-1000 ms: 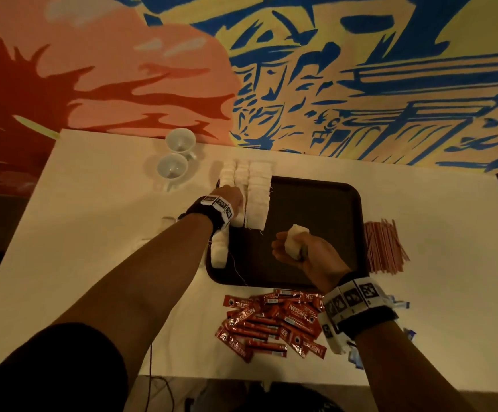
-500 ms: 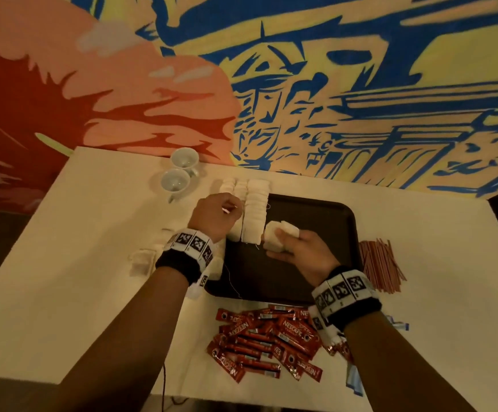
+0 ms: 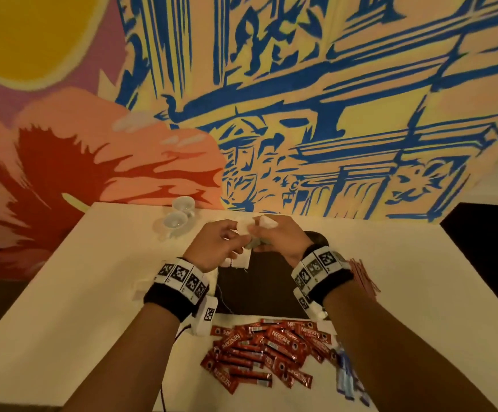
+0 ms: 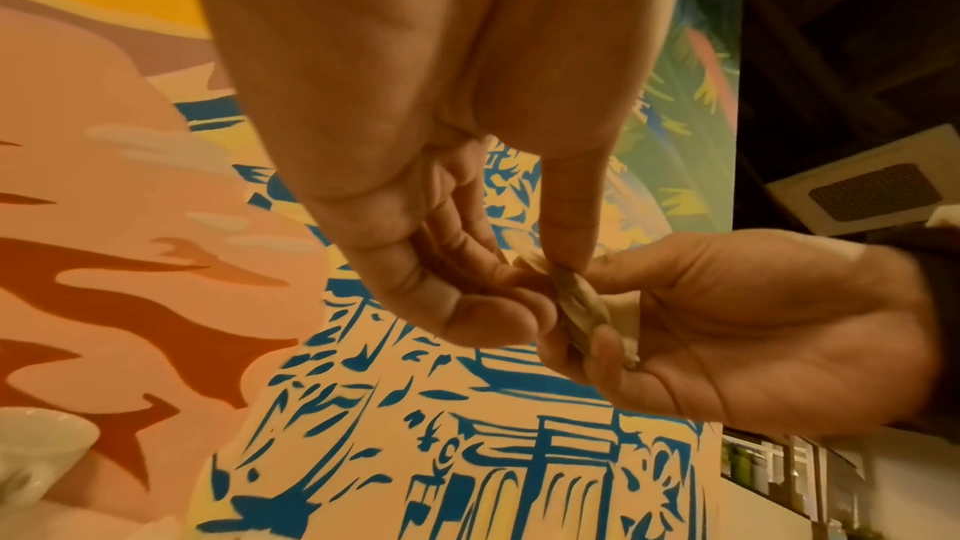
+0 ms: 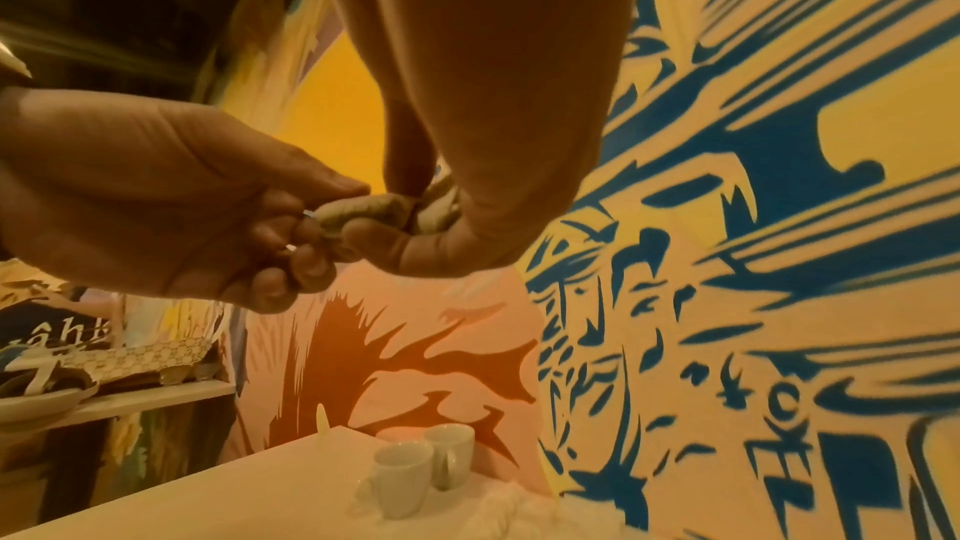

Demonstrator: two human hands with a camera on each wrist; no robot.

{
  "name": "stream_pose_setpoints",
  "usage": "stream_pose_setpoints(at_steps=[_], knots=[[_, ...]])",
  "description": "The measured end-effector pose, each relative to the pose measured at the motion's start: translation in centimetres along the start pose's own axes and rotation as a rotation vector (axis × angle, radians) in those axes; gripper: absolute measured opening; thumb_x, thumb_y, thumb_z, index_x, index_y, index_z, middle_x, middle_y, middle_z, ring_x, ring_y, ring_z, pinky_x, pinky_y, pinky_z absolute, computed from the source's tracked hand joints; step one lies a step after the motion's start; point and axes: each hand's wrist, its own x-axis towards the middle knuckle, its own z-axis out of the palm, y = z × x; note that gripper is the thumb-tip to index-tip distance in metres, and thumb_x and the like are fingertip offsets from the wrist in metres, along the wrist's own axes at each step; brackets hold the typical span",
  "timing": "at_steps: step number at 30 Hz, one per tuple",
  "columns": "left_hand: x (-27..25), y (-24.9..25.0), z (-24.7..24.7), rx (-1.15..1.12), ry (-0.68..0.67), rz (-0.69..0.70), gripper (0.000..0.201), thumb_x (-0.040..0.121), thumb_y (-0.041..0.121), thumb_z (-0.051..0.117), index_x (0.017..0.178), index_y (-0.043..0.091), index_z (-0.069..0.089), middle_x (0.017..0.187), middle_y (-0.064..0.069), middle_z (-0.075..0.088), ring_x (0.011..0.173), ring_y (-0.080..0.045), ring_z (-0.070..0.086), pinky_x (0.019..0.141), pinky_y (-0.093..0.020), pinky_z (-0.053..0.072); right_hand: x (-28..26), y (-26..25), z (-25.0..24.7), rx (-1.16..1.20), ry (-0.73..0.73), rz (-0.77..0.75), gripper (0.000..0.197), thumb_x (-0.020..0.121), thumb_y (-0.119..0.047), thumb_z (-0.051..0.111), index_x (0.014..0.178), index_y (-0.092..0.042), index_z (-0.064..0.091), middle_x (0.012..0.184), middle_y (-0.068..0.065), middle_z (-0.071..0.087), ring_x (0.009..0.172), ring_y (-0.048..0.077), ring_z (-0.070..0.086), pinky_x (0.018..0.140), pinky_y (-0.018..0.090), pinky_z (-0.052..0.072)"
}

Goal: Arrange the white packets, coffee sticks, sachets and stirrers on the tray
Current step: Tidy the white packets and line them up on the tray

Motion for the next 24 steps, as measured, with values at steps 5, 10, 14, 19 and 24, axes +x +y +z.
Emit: stream_pose_setpoints(at_steps=[5, 10, 14, 19, 24], knots=[[-2.5, 3.0, 1.0, 0.099, 0.003, 0.054, 0.025, 0.091, 0.018, 0.072, 0.093, -0.007, 0.067, 0.086, -0.021, 0.071, 0.067, -0.012, 0.067, 0.062, -0.023, 0.055, -3.0, -2.8, -1.0, -0.224, 0.019, -0.075, 0.019, 0.099, -0.022, 0.067, 0.105, -0.004, 0.071, 0.095, 0.012, 0.072, 0.086, 0.023, 0.072, 0.064, 0.026, 0.060], [-5.0, 5.1, 2.5, 0.129, -0.019, 0.141, 0.018, 0.090, 0.019, 0.073, 0.073, 0.013, 0.068, 0.069, -0.002, 0.068, 0.063, -0.010, 0.064, 0.059, -0.022, 0.054, -6.0, -3.8, -2.0, -0.347, 0.007, -0.113, 0.030, 0.100, -0.030, 0.064, 0.114, -0.004, 0.070, 0.094, 0.012, 0.073, 0.076, 0.016, 0.070, 0.060, 0.023, 0.057], [-6.4, 6.1, 3.6, 0.060, -0.011, 0.191, 0.007, 0.089, 0.018, 0.074, 0.093, 0.012, 0.073, 0.073, -0.001, 0.069, 0.064, -0.010, 0.064, 0.063, -0.027, 0.055, -8.2, -3.8, -2.9, -0.188, 0.102, -0.002, 0.052, 0.102, -0.058, 0.046, 0.111, -0.014, 0.071, 0.085, 0.007, 0.058, 0.075, 0.019, 0.059, 0.063, 0.030, 0.057], [-7.8, 7.6, 3.2, 0.037, -0.013, 0.229, 0.013, 0.089, 0.011, 0.074, 0.101, 0.009, 0.070, 0.084, -0.004, 0.074, 0.071, -0.014, 0.069, 0.066, -0.028, 0.058, -10.3, -2.8, -4.0, 0.054, -0.056, 0.227, 0.081, 0.089, -0.082, 0.042, 0.121, -0.011, 0.065, 0.080, 0.005, 0.064, 0.065, 0.016, 0.057, 0.056, 0.026, 0.050], [-8.8, 8.7, 1.7, 0.219, -0.056, 0.350, 0.011, 0.086, 0.009, 0.076, 0.097, 0.012, 0.077, 0.089, 0.002, 0.075, 0.073, -0.006, 0.067, 0.063, -0.022, 0.054, -10.9, -3.6, -2.5, 0.116, -0.232, 0.196, 0.053, 0.095, -0.058, 0.060, 0.119, -0.011, 0.063, 0.078, 0.001, 0.061, 0.061, 0.010, 0.052, 0.047, 0.019, 0.042]])
